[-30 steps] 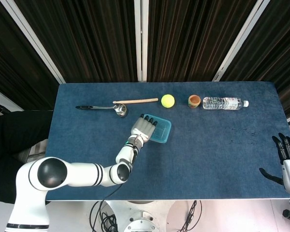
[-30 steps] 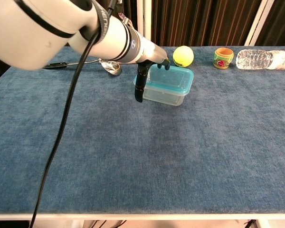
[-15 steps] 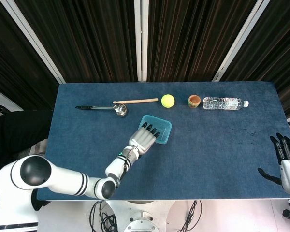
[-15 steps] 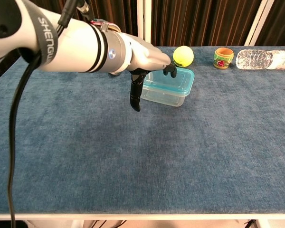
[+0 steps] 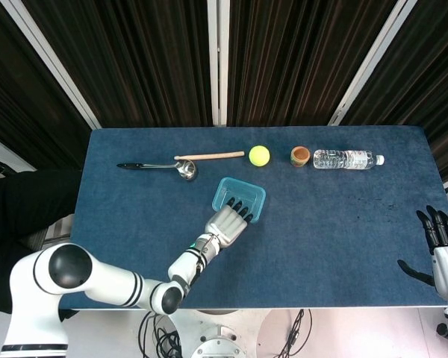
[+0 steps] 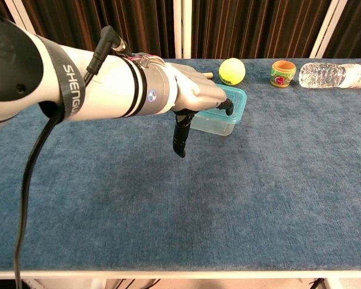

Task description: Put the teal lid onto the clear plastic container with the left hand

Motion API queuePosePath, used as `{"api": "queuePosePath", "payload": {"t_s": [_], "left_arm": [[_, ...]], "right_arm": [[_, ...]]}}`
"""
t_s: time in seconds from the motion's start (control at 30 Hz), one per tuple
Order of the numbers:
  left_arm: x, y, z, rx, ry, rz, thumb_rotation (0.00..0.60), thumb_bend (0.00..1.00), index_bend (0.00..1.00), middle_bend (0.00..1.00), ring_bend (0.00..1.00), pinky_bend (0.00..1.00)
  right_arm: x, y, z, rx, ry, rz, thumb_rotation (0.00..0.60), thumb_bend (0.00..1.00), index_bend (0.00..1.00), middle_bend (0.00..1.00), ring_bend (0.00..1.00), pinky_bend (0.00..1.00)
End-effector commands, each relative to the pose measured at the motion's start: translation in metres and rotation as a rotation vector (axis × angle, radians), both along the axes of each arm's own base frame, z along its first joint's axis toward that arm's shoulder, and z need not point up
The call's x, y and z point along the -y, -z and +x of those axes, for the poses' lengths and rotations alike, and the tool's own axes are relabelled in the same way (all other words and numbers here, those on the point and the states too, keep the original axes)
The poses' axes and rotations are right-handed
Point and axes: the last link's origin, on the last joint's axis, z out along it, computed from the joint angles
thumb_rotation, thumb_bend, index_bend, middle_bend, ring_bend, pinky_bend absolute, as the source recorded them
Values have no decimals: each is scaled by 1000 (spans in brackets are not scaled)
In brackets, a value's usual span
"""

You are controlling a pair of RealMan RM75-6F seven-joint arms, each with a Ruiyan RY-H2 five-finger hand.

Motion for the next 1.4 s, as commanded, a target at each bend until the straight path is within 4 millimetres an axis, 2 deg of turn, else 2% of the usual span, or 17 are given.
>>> {"api": "queuePosePath", "payload": {"t_s": [0.03, 0.17, 0.3, 0.53, 0.77, 1.2, 1.3, 1.4], "left_arm": [[0, 1, -2, -6, -3, 2, 600, 74, 109, 80, 0, 96], [-4, -4, -1, 18, -23, 8, 600, 74, 109, 80, 0, 97], [-10, -20, -1, 64, -40, 39, 600, 74, 109, 80, 0, 97], [-20, -35, -21, 44, -93, 67, 600, 74, 109, 80, 0, 97], [-17, -31, -43, 0, -132, 44, 600, 74, 109, 80, 0, 98], [-15, -21, -50, 3, -150, 37, 600, 74, 112, 80, 0, 100], [-17, -31, -47, 70, -163, 56, 600, 73, 112, 80, 0, 100], [-21, -54, -48, 193, -190, 97, 600, 74, 112, 80, 0, 100]], "right_arm": [[0, 0, 0, 0, 1, 2, 600, 33, 0, 0, 0, 0], [1, 0, 0, 1, -1, 1, 600, 33, 0, 0, 0, 0], [1, 0, 0, 0, -1, -1, 600, 34, 0, 0, 0, 0], [4, 1, 2, 0, -7, 6, 600, 33, 0, 0, 0, 0], [6, 3, 2, 0, -7, 13, 600, 33, 0, 0, 0, 0], [8, 4, 4, -2, -6, 15, 600, 33, 0, 0, 0, 0], [8, 3, 3, 0, -6, 12, 600, 33, 0, 0, 0, 0], [9, 1, 2, 1, -6, 11, 600, 33, 0, 0, 0, 0]]}}
